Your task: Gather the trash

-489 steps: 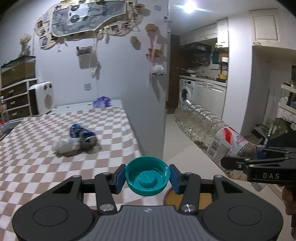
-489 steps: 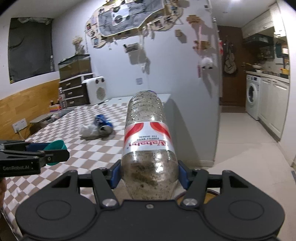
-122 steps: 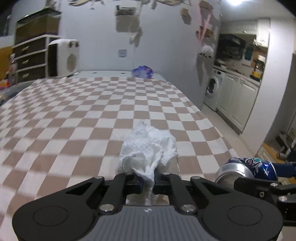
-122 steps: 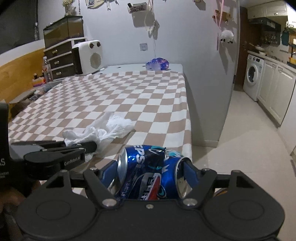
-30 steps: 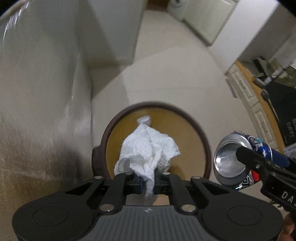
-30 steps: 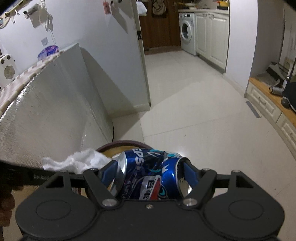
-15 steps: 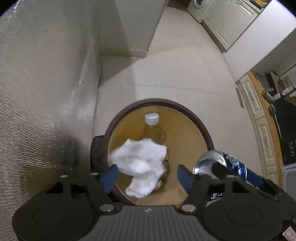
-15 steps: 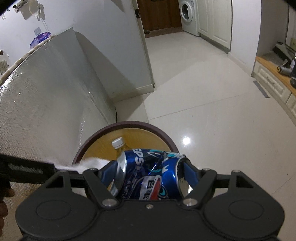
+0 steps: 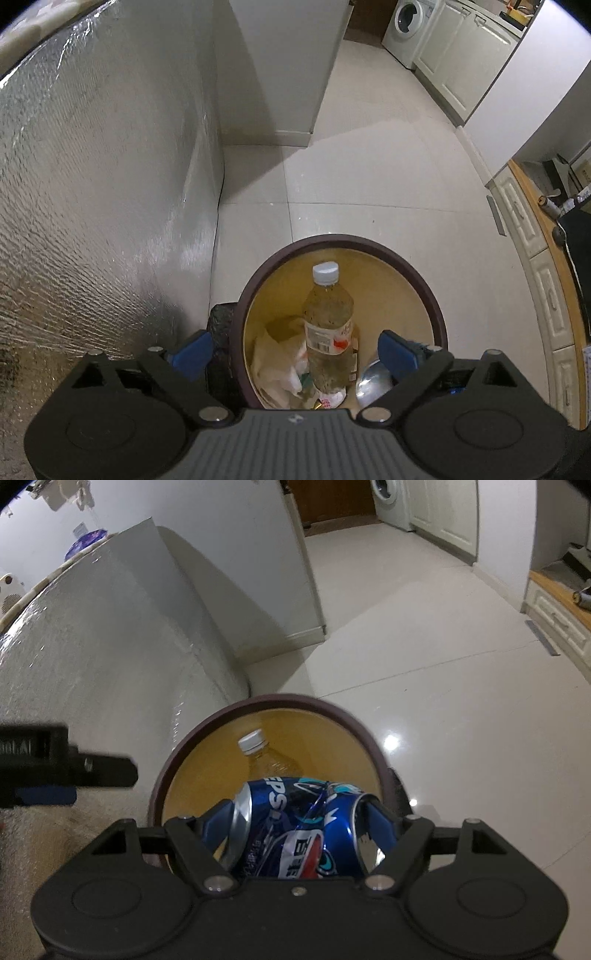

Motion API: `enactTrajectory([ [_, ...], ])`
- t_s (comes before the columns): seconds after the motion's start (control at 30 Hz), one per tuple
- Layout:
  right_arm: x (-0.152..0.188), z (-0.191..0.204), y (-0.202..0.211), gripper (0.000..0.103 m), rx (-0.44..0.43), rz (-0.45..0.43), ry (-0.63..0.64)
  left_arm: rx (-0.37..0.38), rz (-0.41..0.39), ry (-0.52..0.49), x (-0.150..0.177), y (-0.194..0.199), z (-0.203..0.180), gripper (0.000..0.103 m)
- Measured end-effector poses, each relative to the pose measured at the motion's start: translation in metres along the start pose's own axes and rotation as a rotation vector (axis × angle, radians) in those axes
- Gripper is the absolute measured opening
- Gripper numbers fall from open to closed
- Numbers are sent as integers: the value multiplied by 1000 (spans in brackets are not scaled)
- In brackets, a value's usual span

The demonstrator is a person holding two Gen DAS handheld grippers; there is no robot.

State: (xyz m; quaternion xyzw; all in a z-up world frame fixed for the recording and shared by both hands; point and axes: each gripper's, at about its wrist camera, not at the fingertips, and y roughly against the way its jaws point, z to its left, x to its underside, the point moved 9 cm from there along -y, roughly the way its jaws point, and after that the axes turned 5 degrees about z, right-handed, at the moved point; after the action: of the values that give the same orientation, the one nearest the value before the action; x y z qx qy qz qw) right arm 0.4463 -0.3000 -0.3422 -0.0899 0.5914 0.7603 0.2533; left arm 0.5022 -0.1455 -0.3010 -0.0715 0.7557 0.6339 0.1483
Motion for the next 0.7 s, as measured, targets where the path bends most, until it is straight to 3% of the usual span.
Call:
enactTrajectory([
  [0.2,11,21,-12,83,-31,39,38,-17,-7,-16,-1,2,0,98],
  [0.3,18,23,-16,99,4,66,68,-27,-8,-16,-2,2,3,99],
  [0.7,25,14,-6,103,54,71,97,-56,5,-41,0,-2,5,103],
])
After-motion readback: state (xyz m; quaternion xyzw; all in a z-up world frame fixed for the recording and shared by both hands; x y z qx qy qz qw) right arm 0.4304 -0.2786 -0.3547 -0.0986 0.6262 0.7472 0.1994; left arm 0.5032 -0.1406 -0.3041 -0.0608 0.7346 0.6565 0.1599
